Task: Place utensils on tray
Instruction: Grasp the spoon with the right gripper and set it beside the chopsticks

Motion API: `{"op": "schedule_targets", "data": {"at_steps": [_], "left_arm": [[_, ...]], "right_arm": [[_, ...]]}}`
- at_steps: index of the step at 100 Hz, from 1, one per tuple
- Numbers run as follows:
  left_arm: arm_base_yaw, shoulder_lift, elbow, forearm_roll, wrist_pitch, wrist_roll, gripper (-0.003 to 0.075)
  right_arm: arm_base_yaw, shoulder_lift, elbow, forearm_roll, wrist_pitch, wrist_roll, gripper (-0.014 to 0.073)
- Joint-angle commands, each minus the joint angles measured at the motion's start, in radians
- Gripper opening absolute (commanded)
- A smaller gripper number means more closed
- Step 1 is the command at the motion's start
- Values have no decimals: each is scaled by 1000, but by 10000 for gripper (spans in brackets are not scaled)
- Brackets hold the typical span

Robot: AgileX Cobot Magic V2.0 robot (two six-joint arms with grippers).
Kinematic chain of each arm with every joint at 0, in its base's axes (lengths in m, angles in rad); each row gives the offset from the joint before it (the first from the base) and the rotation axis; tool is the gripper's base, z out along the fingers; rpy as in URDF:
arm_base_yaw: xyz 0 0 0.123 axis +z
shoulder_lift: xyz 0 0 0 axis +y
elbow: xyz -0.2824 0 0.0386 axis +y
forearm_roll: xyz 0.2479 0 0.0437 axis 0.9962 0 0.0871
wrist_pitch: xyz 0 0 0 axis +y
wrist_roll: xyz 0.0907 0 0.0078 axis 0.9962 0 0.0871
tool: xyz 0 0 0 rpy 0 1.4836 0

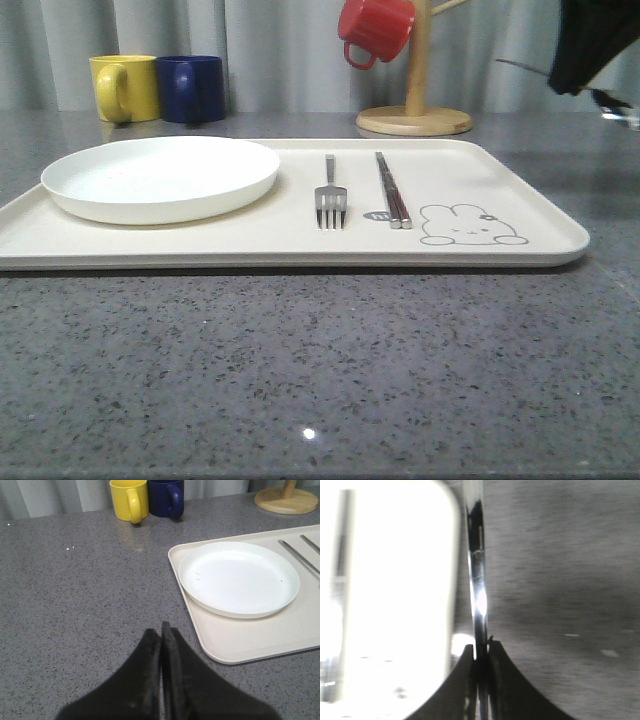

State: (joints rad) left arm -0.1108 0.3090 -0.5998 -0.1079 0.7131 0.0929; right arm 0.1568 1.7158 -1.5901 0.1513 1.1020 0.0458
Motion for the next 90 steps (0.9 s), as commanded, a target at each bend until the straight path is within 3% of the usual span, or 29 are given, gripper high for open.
{"op": "schedule_targets", "data": {"at_steps": [1,26,66,73,90], "left_arm": [[-6,10,-24,-6,-74,-10,-19],[-6,10,-24,-6,-74,-10,-19],[-6,10,-24,-6,-74,-10,-19],[-6,10,-24,-6,-74,-10,-19],[-6,10,-24,-6,-74,-10,-19]], "right_arm": [[74,-34,-29,10,-58,95,-64],[154,49,-29,0,-127,287,-64],[154,117,-29,-3,-147,303,-53],[154,117,-29,-6,-151,303,10],[154,117,-29,-9,-154,303,284]]}}
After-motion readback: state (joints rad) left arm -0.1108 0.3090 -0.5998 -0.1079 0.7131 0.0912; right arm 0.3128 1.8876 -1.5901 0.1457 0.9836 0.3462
